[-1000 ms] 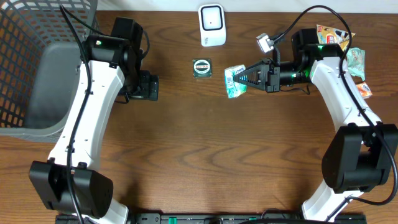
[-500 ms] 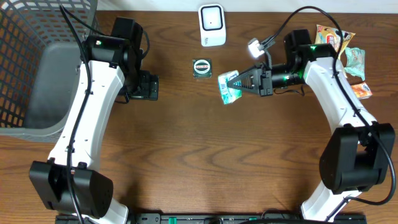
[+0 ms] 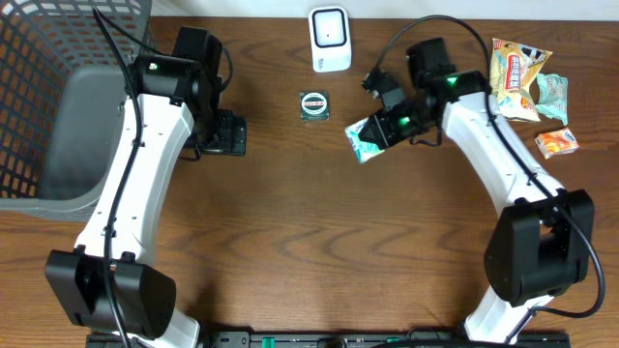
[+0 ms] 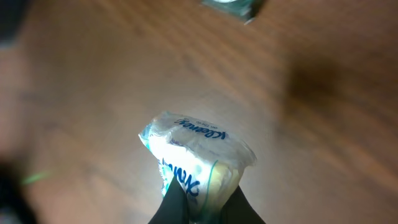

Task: Scan the item barcode

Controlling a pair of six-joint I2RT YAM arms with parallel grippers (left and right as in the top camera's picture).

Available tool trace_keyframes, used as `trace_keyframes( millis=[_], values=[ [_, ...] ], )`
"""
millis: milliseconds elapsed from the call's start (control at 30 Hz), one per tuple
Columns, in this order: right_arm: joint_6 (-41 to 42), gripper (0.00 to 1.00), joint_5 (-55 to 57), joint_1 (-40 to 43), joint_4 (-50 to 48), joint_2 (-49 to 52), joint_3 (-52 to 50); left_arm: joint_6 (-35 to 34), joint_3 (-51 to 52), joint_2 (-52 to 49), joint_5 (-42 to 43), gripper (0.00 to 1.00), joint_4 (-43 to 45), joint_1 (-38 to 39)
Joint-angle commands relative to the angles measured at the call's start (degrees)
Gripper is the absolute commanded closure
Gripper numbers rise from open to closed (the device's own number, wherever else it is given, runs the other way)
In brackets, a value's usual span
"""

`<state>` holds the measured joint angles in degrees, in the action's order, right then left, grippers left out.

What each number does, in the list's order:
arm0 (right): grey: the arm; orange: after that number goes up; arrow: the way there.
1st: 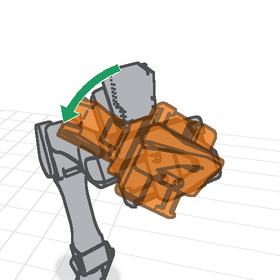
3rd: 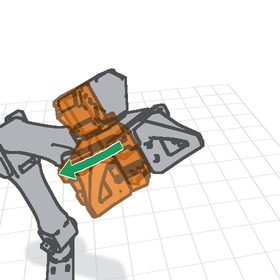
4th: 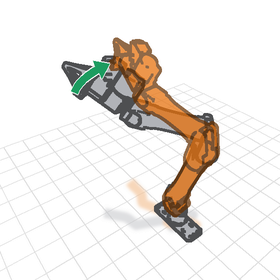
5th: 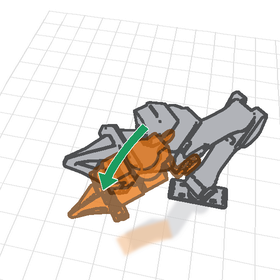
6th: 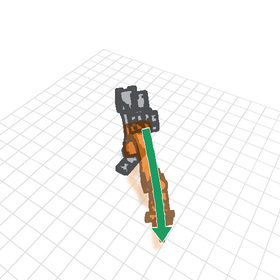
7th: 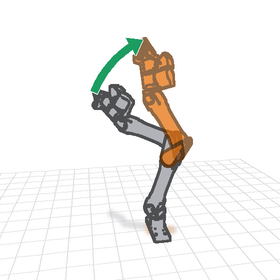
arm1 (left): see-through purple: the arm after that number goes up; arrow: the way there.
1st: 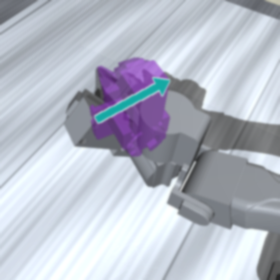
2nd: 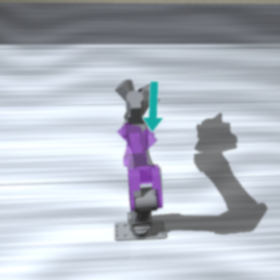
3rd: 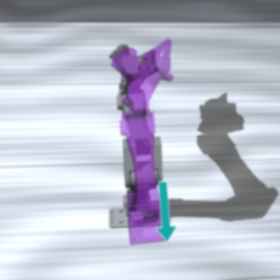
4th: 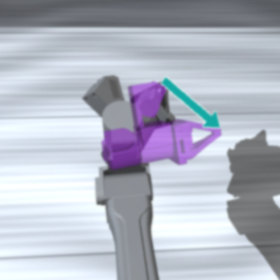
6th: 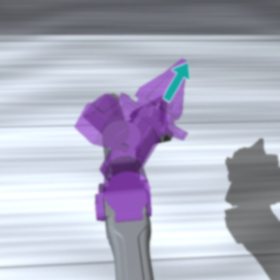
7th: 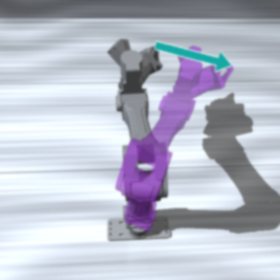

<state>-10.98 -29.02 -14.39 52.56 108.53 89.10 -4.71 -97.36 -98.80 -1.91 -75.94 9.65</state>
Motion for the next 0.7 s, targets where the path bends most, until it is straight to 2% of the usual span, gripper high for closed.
trace_keyframes(
  millis=[0,167,367,567,667],
  values=[
    [3.2,0.99,10.2,-3.2,-2.5,-0.9,0.7,-0.5,0.2,-0.2,-0.9,0.02,0.0,-0.2],
    [3.2,0.99,11.8,-5.5,-3.8,-0.9,0.7,-0.5,0.2,-0.2,-0.9,0.02,0.0,-0.2],
    [0.0,0.99,-3.3,-5.5,-3.0,-0.9,0.7,-0.5,0.2,-0.2,-0.9,0.02,0.0,-0.2],
    [-0.3,0.99,-4.1,-5.4,-1.9,-0.9,0.7,-0.5,0.2,-0.2,-0.9,0.02,0.0,-0.2],
    [-3.8,0.99,-10.2,-5.4,-1.8,-0.9,0.7,-0.5,0.2,-0.2,-0.9,0.02,0.0,-0.2]
  ],
)
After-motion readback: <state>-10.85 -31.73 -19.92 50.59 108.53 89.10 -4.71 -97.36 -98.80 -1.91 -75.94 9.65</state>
